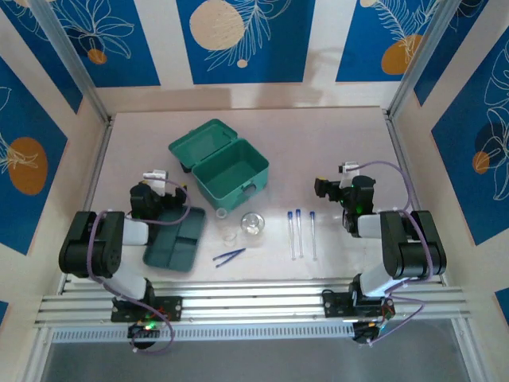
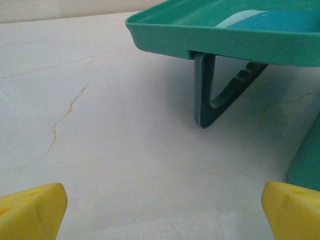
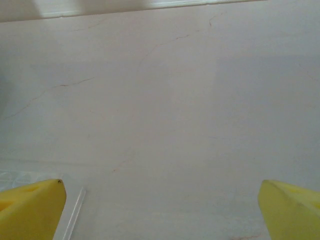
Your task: Organize the chemistry lab equipment
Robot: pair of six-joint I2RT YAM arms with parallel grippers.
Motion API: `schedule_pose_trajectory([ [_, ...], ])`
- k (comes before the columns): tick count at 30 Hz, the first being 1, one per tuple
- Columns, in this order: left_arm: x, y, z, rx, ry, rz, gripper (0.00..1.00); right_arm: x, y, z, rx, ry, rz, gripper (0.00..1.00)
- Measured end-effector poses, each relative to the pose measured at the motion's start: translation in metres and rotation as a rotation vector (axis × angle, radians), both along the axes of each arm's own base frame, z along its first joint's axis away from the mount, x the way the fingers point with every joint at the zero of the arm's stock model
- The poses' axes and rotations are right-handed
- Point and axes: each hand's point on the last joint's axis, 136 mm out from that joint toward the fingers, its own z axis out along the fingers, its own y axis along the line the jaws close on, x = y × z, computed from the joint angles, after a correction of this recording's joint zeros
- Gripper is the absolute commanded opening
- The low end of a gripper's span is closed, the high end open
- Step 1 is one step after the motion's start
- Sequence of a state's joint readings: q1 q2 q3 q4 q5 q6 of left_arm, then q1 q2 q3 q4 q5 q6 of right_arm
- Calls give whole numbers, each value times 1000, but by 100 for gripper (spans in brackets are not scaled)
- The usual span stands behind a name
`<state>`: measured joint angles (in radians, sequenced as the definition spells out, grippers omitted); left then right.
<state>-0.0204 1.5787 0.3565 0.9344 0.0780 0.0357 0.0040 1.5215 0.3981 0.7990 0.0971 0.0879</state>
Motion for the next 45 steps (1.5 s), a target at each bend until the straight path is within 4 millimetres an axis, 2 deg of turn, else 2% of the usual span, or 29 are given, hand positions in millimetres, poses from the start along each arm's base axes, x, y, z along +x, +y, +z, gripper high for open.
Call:
schedule_pose_trajectory([
  [34, 0, -4, 4, -9, -22, -24, 100, 0, 3, 0, 12, 1, 12, 99],
  [42, -16, -2, 2, -16, -55, -22, 100, 0, -1, 0, 3, 0, -10, 99],
  [45, -21, 2, 8, -24, -75, -16, 100, 1, -4, 0, -2, 0, -29, 99],
])
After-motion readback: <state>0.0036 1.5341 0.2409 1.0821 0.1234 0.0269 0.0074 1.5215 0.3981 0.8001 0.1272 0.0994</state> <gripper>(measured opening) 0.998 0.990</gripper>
